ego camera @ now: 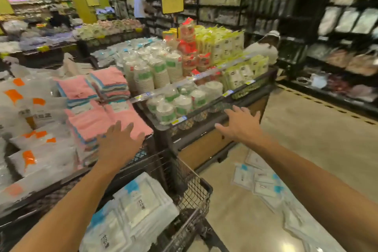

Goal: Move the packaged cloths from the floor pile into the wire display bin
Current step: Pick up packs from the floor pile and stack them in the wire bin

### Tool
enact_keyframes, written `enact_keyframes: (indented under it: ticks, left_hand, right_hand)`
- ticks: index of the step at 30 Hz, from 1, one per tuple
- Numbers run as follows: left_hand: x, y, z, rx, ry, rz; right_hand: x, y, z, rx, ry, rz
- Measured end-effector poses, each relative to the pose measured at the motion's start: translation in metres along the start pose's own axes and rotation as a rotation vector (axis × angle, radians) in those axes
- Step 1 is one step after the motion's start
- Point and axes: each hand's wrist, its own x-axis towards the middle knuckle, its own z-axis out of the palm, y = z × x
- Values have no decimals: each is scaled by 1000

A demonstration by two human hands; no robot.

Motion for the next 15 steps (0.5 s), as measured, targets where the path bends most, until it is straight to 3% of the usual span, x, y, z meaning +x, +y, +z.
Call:
enact_keyframes:
  ticks: [6, 15]
  left_hand:
    - [-11, 117, 4, -113, 11, 245]
    - [-6, 256, 29, -29, -56, 497]
  right_hand:
    - [-64, 117, -22, -4, 73, 267]
    - [-116, 253, -10, 73, 67, 531]
